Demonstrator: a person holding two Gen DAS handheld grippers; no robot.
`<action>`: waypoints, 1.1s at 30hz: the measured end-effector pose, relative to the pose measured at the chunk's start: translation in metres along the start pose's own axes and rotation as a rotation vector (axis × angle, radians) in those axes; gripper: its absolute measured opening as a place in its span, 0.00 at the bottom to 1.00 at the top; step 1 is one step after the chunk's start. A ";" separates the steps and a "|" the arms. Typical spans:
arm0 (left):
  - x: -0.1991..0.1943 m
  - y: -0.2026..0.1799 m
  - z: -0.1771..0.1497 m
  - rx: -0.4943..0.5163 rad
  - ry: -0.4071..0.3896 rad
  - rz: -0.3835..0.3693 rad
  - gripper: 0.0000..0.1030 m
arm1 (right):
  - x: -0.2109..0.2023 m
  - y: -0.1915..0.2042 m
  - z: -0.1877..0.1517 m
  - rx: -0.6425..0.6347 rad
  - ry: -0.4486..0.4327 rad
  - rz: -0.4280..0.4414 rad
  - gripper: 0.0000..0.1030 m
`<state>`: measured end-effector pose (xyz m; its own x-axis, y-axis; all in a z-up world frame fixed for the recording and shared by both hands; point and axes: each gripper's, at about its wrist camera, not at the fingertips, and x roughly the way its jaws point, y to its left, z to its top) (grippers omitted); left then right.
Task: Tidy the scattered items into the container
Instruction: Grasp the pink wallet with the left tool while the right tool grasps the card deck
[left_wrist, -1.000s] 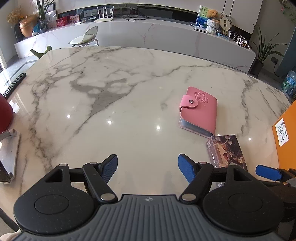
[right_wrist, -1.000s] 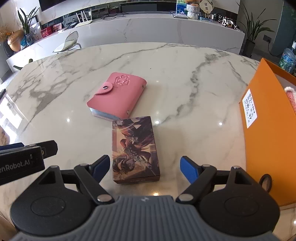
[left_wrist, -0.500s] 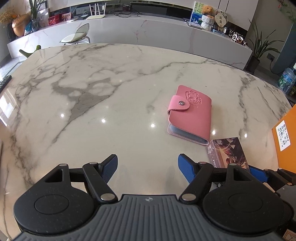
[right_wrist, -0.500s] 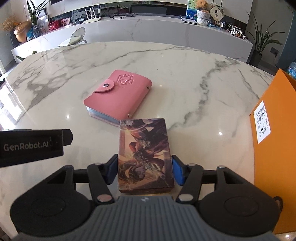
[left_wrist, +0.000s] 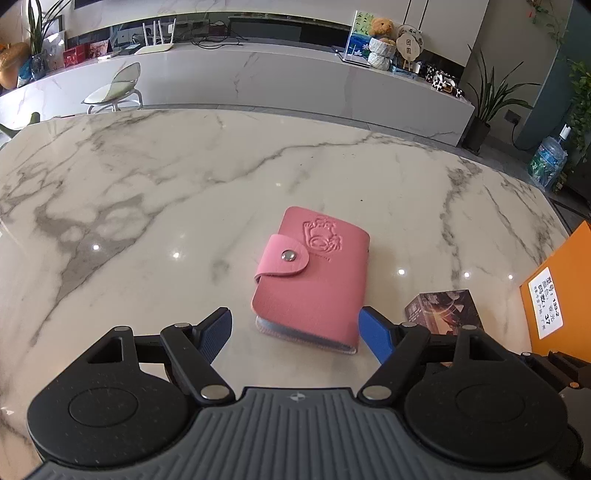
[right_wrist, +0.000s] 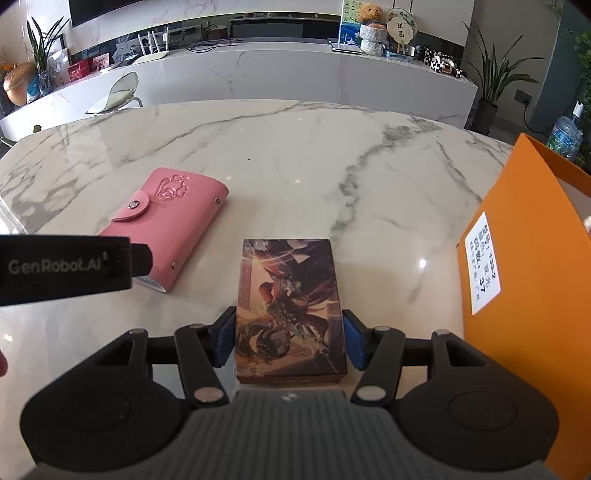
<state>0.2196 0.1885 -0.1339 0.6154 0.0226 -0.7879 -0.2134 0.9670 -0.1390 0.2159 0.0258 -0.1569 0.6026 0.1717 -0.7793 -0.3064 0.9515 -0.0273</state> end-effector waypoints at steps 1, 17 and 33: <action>0.003 -0.002 0.003 0.002 -0.005 -0.003 0.87 | 0.001 0.000 0.001 -0.005 -0.005 0.004 0.59; 0.045 -0.023 0.011 0.133 -0.050 0.028 0.97 | 0.017 0.000 0.014 -0.053 -0.077 0.014 0.59; 0.036 -0.020 -0.005 0.176 -0.111 0.053 0.95 | 0.014 0.000 0.011 -0.038 -0.072 0.036 0.58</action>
<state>0.2421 0.1690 -0.1625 0.6884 0.0934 -0.7193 -0.1181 0.9929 0.0158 0.2323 0.0313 -0.1608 0.6415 0.2248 -0.7334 -0.3557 0.9343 -0.0247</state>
